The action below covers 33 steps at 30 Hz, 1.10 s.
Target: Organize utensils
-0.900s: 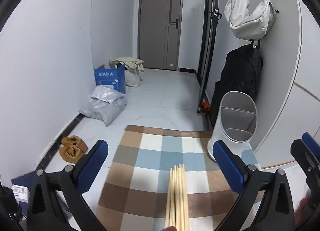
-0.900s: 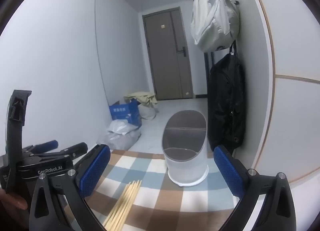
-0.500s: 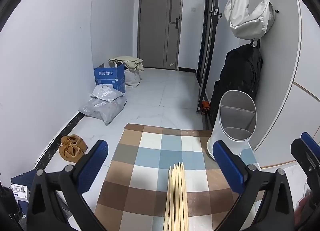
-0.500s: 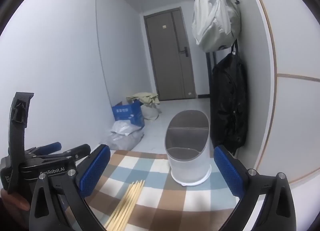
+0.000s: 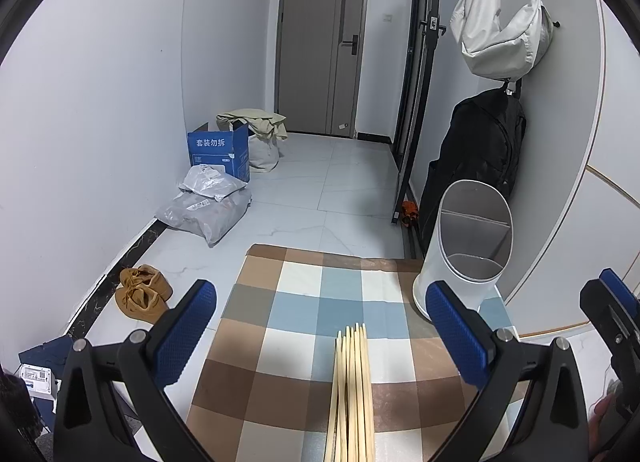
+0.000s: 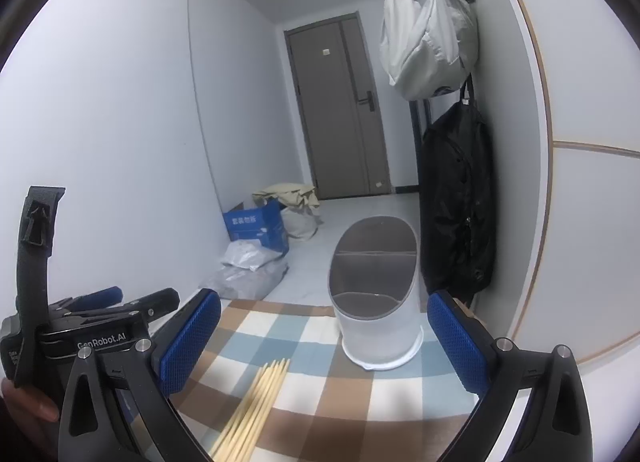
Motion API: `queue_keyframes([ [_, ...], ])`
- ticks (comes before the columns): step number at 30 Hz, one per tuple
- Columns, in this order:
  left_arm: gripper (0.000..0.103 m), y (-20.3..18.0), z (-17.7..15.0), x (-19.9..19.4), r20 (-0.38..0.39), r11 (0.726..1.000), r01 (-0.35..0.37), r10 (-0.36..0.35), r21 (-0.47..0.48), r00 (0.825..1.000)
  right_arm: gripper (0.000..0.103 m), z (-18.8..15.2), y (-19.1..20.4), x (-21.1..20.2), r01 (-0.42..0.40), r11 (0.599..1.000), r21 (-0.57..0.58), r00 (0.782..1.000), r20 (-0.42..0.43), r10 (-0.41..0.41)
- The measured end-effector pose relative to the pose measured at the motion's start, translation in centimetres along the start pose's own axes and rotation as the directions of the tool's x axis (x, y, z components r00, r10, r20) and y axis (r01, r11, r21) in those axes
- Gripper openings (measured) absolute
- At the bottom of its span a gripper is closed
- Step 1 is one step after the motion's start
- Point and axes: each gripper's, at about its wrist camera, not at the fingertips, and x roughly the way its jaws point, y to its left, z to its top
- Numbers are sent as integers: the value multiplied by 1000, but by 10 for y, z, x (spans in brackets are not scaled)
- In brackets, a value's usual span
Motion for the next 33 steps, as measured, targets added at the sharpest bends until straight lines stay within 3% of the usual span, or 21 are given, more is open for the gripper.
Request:
queue_keyframes([
  [33,102,1,-3,4,-17,1000,2,-2,9,1000,103,7,-3,-5,14,1000,-12,1000,15,-14],
])
